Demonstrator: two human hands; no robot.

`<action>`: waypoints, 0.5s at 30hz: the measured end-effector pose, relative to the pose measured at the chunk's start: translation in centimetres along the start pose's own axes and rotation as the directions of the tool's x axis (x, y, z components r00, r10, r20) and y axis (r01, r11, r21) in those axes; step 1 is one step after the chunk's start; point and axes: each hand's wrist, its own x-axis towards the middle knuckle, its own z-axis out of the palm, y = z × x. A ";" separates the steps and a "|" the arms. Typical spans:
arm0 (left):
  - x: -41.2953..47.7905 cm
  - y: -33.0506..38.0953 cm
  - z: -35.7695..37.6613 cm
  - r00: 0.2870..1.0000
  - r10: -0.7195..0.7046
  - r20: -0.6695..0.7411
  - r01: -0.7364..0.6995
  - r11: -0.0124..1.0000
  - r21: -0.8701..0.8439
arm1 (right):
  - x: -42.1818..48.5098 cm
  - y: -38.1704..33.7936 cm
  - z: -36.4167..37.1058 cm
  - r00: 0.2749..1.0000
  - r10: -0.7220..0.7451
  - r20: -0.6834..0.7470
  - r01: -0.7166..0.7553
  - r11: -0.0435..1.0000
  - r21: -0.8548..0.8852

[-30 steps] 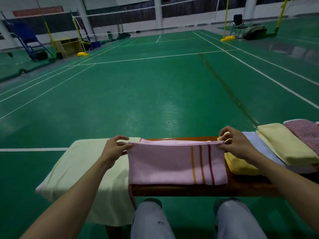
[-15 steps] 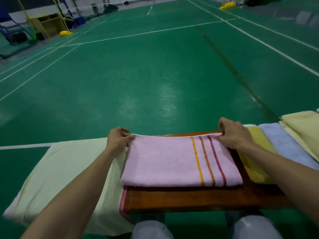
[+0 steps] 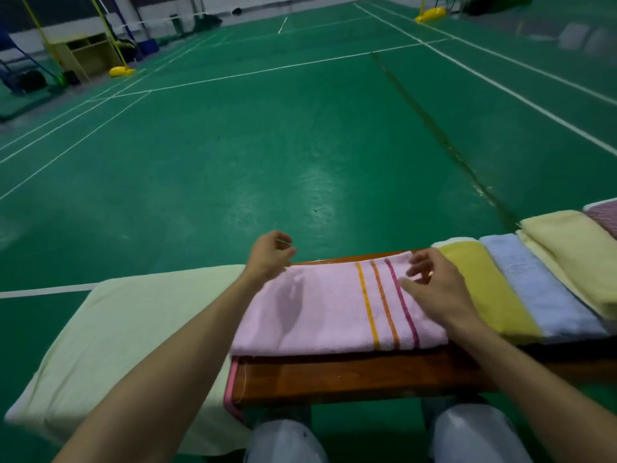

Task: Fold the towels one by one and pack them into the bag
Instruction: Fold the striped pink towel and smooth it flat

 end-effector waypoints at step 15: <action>-0.6 10.0 14.7 0.869 0.098 0.485 -0.085 0.995 -0.049 | -4.7 4.4 3.4 0.991 0.114 0.068 -0.133 0.864 0.486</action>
